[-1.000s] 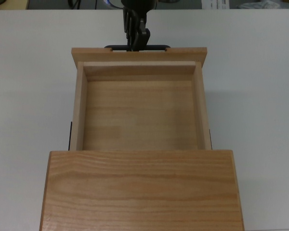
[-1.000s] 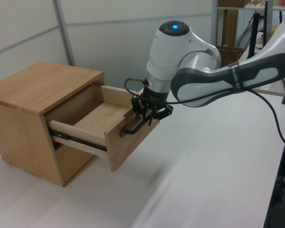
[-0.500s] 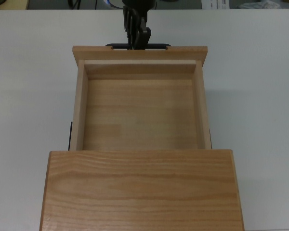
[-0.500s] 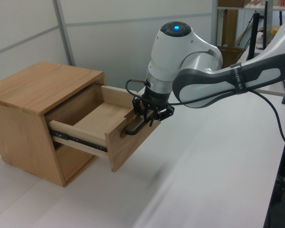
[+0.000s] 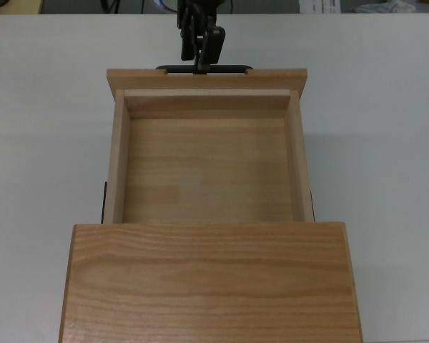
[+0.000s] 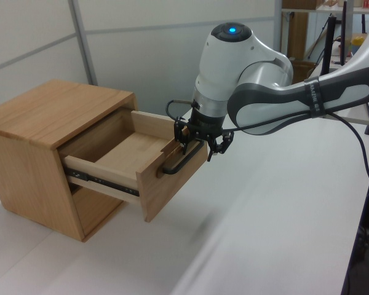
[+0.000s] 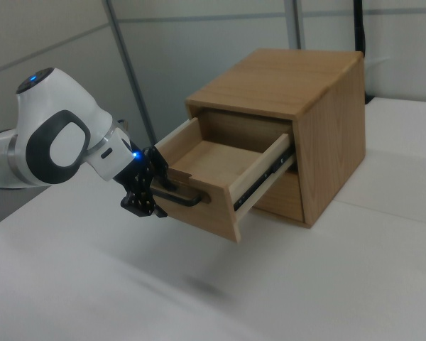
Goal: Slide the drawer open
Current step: 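Open the gripper to release the black handle, then raise the gripper up and away from the drawer handle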
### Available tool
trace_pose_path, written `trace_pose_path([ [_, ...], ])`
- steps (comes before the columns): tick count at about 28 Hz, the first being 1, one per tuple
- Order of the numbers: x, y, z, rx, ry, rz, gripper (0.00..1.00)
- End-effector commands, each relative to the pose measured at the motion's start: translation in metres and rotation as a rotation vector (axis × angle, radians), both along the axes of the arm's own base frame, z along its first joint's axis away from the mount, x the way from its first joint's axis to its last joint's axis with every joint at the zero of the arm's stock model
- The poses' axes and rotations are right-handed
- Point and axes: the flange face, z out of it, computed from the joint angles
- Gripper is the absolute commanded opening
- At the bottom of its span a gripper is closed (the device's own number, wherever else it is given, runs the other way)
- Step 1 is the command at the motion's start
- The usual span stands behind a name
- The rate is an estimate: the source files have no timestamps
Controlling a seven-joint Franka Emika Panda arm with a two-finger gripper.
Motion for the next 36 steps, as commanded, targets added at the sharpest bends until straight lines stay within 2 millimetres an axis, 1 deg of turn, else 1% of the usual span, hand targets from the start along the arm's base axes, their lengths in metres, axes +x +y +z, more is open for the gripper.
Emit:
trace_pose_path([
  [1,-0.005,-0.010,0.016,-0.022,-0.018,0.045,1.00],
  [6,-0.004,-0.015,0.018,-0.022,-0.007,0.094,1.00],
  [11,-0.004,-0.023,0.018,-0.068,0.036,0.227,1.00],
  [12,-0.005,-0.023,0.017,-0.091,0.067,0.294,1.00],
  [16,-0.006,-0.023,0.012,-0.101,0.120,0.429,1.00],
  [20,-0.007,-0.022,0.013,-0.112,0.161,0.620,1.00],
  [22,-0.008,-0.022,0.017,-0.117,0.182,0.699,1.00],
  [23,-0.009,-0.021,0.020,-0.114,0.205,0.774,1.00],
  [24,-0.010,-0.021,0.022,-0.116,0.219,0.813,1.00],
  [29,-0.014,-0.020,0.035,-0.112,0.300,0.963,1.00],
  [34,-0.019,-0.018,0.041,-0.122,0.360,1.099,1.00],
  [36,-0.023,-0.017,0.041,-0.138,0.398,1.195,1.00],
])
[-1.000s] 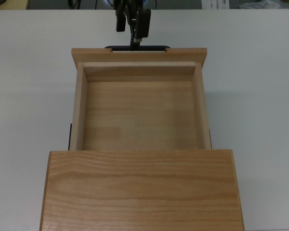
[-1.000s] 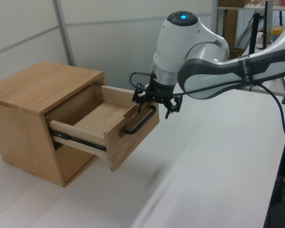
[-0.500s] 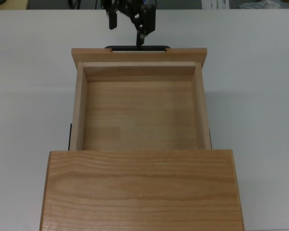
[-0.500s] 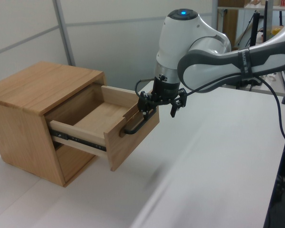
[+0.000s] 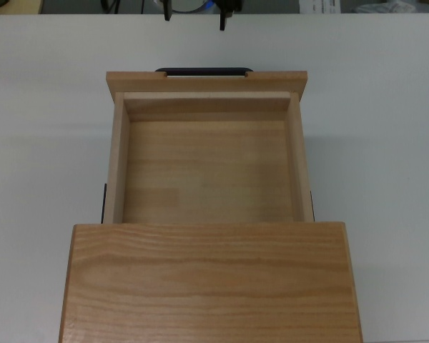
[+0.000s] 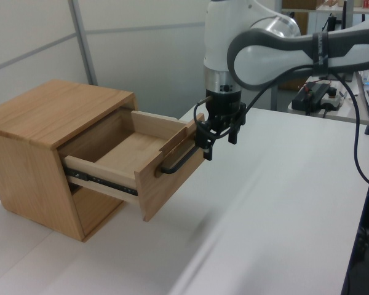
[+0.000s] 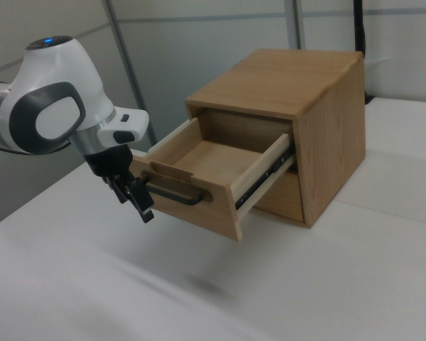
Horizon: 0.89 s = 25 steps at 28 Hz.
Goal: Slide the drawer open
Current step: 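Raise the gripper up and away from the drawer handle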
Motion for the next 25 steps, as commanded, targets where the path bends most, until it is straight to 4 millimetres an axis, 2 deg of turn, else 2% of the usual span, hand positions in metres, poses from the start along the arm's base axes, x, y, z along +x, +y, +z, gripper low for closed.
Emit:
trace_pose_path([
  [1,-0.0004,0.0025,0.0042,-0.009,0.080,0.196,1.00],
  [8,-0.0004,-0.0021,0.0019,-0.020,0.116,0.328,1.00],
  [12,0.0009,-0.0070,0.0080,-0.023,0.114,0.328,1.00],
  [25,0.0046,-0.0028,0.0099,-0.029,0.109,0.316,1.00],
])
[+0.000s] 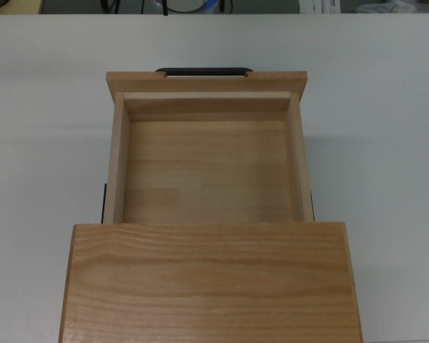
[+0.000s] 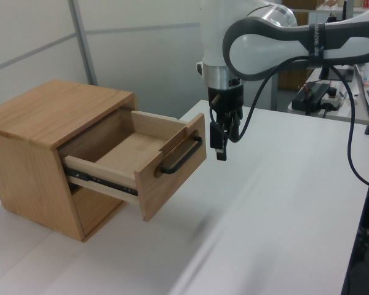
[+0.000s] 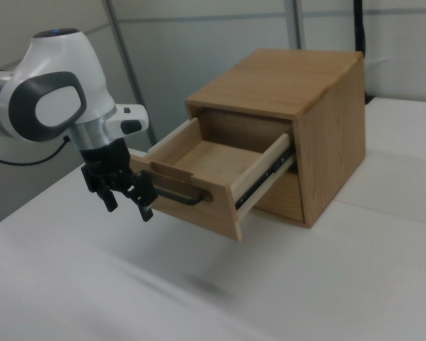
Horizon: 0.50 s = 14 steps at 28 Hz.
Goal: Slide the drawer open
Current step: 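Raise the gripper up and away from the drawer handle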
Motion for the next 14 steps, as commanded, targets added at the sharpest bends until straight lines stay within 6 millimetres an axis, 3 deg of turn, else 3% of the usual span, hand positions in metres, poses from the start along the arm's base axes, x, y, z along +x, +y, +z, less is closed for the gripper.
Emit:
trace_pose_path([
  [1,0.007,0.000,0.003,-0.004,0.020,0.001,1.00],
  [14,0.019,0.002,-0.002,-0.007,0.026,-0.025,1.00],
])
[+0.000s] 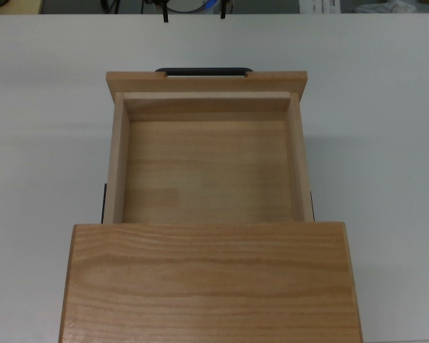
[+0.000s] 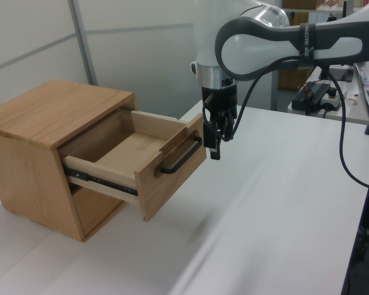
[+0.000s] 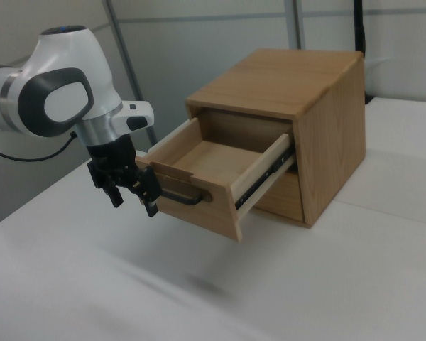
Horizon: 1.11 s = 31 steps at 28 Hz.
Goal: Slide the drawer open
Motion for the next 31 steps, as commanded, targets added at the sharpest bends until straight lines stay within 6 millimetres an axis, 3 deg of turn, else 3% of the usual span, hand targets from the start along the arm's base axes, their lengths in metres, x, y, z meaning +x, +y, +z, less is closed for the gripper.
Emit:
trace_pose_path([
  [1,0.004,0.001,0.001,-0.005,0.025,-0.018,1.00],
  [31,0.003,0.013,0.007,-0.006,0.015,-0.036,1.00],
])
